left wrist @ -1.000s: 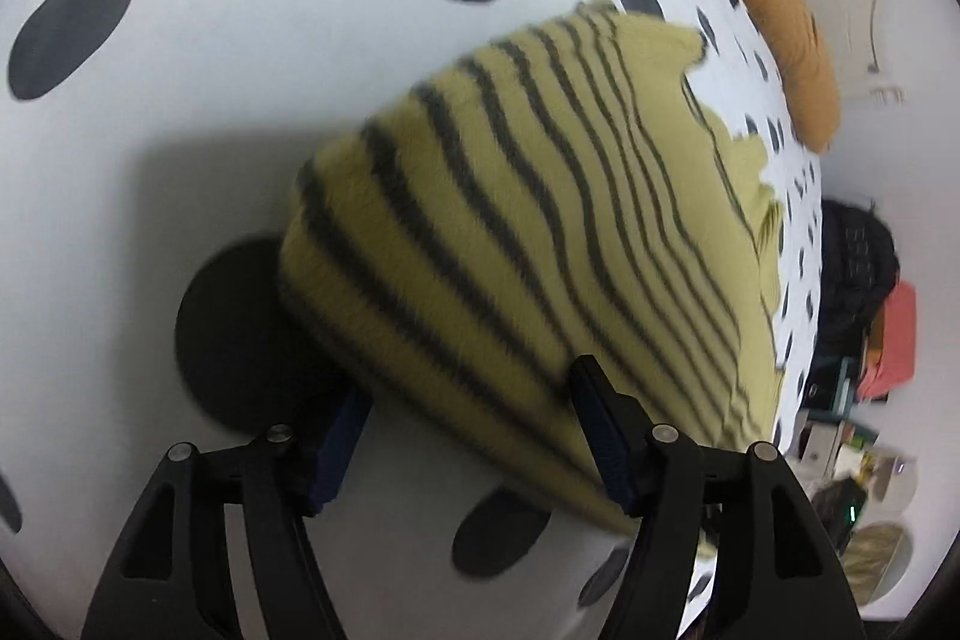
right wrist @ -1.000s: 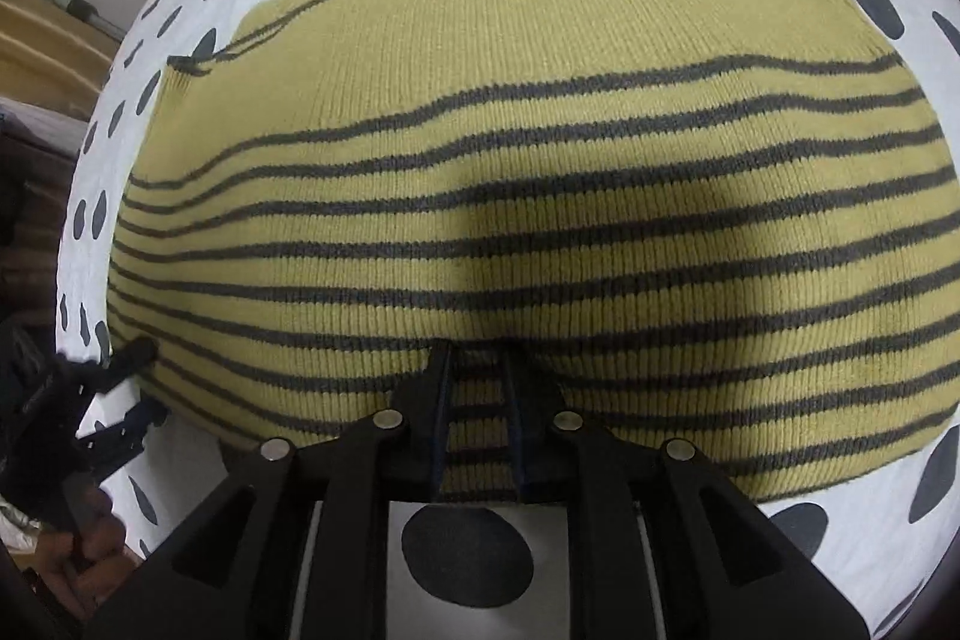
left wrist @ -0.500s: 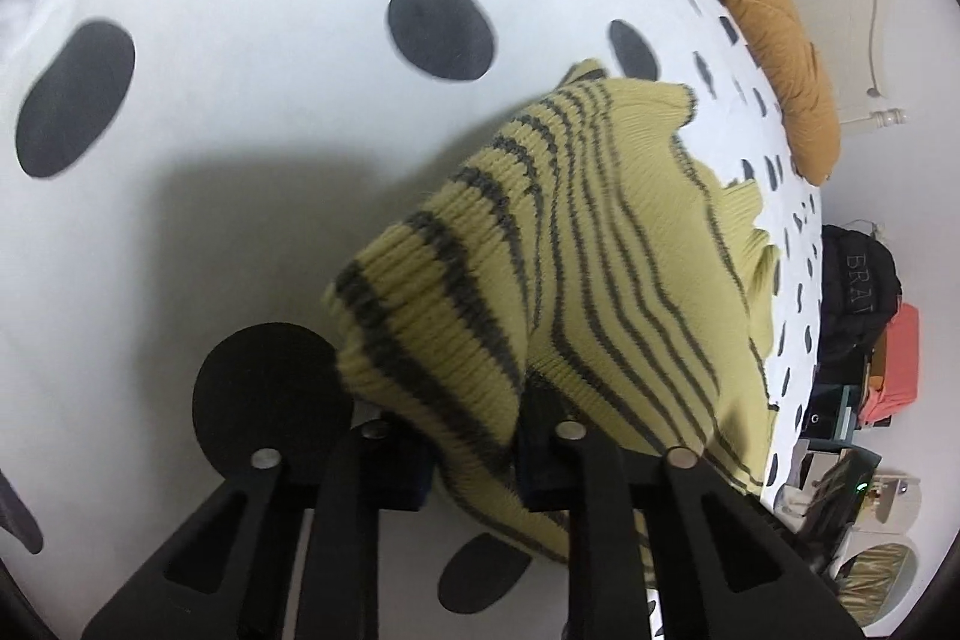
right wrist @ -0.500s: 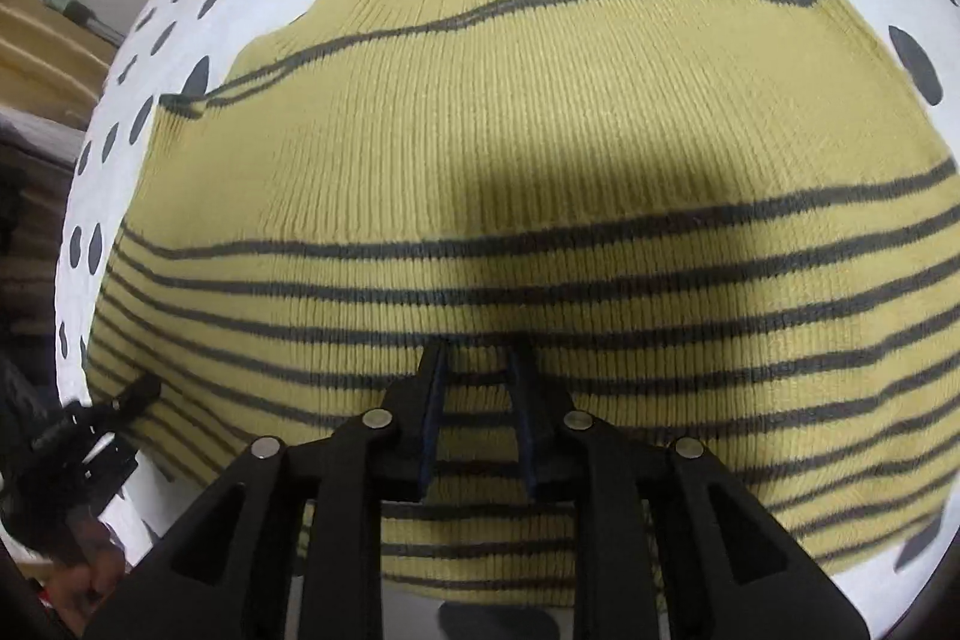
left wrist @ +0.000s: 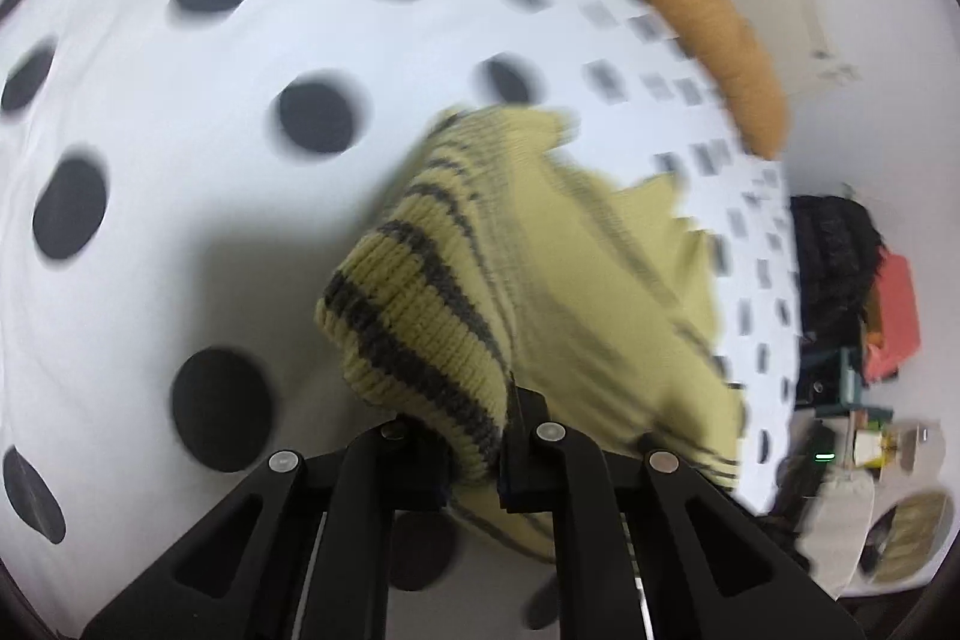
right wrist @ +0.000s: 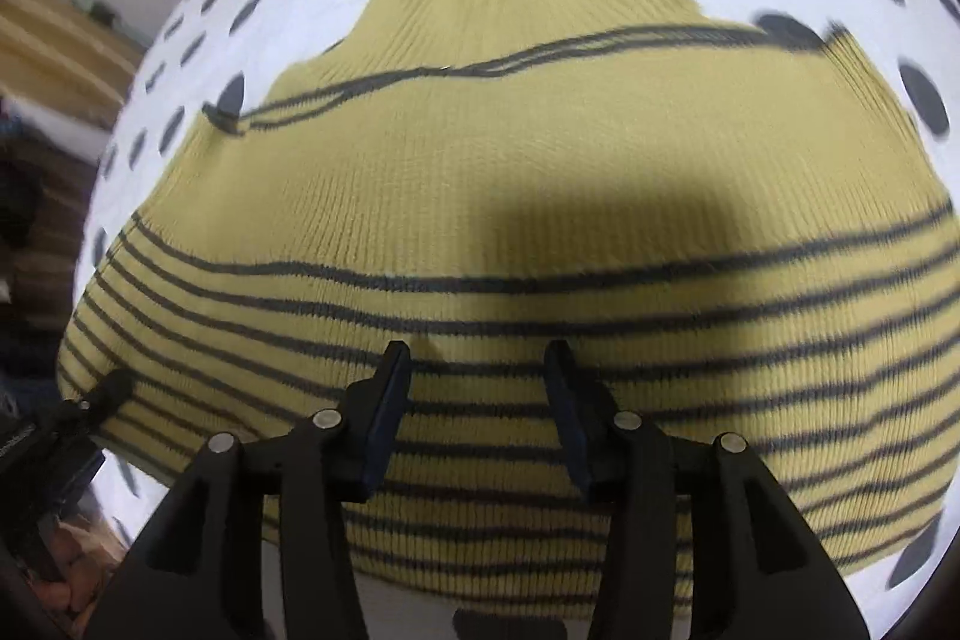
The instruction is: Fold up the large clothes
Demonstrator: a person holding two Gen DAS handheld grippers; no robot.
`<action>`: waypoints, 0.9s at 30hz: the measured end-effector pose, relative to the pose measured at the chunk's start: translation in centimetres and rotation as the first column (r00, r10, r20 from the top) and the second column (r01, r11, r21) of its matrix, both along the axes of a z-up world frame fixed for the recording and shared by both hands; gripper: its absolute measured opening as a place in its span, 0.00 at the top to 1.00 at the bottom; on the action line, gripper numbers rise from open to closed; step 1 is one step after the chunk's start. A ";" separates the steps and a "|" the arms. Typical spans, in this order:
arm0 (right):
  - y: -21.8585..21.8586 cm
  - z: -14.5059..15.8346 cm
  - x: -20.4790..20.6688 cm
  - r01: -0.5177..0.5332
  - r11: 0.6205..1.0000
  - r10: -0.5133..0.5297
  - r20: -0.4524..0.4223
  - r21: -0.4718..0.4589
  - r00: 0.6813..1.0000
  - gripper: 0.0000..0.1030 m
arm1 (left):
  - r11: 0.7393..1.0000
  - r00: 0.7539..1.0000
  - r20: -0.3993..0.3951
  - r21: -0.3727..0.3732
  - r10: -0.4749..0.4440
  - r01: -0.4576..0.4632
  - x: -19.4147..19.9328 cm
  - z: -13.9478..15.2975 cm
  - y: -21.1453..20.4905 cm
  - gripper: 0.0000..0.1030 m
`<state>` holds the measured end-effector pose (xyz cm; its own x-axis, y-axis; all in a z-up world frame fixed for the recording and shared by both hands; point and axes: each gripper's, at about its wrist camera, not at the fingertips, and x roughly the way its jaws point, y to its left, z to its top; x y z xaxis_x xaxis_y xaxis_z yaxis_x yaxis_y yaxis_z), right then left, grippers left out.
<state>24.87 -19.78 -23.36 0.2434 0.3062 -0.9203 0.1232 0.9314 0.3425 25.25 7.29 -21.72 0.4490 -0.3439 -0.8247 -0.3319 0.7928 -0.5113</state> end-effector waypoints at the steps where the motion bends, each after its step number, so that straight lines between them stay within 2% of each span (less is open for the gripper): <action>1: -0.6 0.0 -0.3 0.022 0.999 -0.021 -0.003 0.028 1.000 0.54 | 0.999 0.998 0.043 0.020 -0.042 0.042 0.3 1.9 -1.3 0.92; 4: -3.6 0.2 -1.8 0.118 0.986 -0.118 -0.001 0.121 0.993 0.54 | 0.981 0.970 0.157 0.074 -0.187 0.177 1.1 6.8 -6.2 0.92; 6: -6.3 1.1 -3.7 0.185 0.969 -0.191 0.016 0.165 0.982 0.54 | 0.951 0.925 0.226 0.118 -0.306 0.286 1.3 9.6 -11.0 0.92; 9: -9.7 2.5 -6.3 0.260 0.943 -0.275 0.045 0.208 0.960 0.54 | 0.901 0.860 0.267 0.138 -0.434 0.412 1.0 10.9 -17.4 0.92; 12: -14.2 4.7 -9.2 0.330 0.922 -0.352 0.085 0.203 0.932 0.54 | 0.836 0.798 0.254 0.110 -0.547 0.538 0.4 9.1 -24.3 0.92; 14: -17.4 5.6 -11.0 0.377 0.905 -0.401 0.099 0.197 0.911 0.54 | 0.788 0.759 0.224 0.076 -0.611 0.611 -0.2 6.5 -28.5 0.92; 17: -21.4 6.1 -13.3 0.452 0.871 -0.476 0.102 0.193 0.874 0.54 | 0.703 0.695 0.112 0.056 -0.710 0.709 -1.6 0.4 -34.3 0.92; 18: -22.8 5.7 -13.8 0.474 0.860 -0.496 0.091 0.186 0.864 0.54 | 0.679 0.677 0.061 0.049 -0.734 0.732 -2.1 -2.1 -35.8 0.92; 20: -24.1 5.1 -13.6 0.501 0.848 -0.519 0.071 0.174 0.852 0.54 | 0.643 0.646 -0.011 0.082 -0.763 0.761 -2.9 -5.4 -37.1 0.92; 21: -24.9 5.1 -13.8 0.516 0.839 -0.533 0.064 0.175 0.844 0.54 | 0.638 0.642 -0.023 0.080 -0.767 0.766 -3.1 -6.2 -37.2 0.92; 22: -25.5 5.0 -13.9 0.522 0.834 -0.539 0.063 0.179 0.840 0.54 | 0.645 0.647 -0.015 0.062 -0.763 0.762 -3.0 -6.2 -36.9 0.92; 24: -25.9 5.3 -13.7 0.518 0.833 -0.539 0.079 0.192 0.838 0.54 | 0.655 0.655 0.017 0.055 -0.756 0.754 -2.8 -4.8 -36.3 0.92; 26: -25.9 5.8 -13.2 0.500 0.845 -0.524 0.097 0.191 0.846 0.54 | 0.643 0.638 0.075 0.084 -0.766 0.761 -3.3 -2.5 -36.4 0.92; 27: -25.8 6.2 -12.6 0.481 0.855 -0.507 0.111 0.195 0.855 0.54 | 0.626 0.616 0.108 0.103 -0.780 0.773 -3.8 -1.3 -36.8 0.91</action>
<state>12.28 -45.53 -17.11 0.5336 0.2427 -0.8102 0.4873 0.6947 0.5290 21.44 -29.51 -23.06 0.1332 -0.5817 -0.8024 0.4842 0.7446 -0.4594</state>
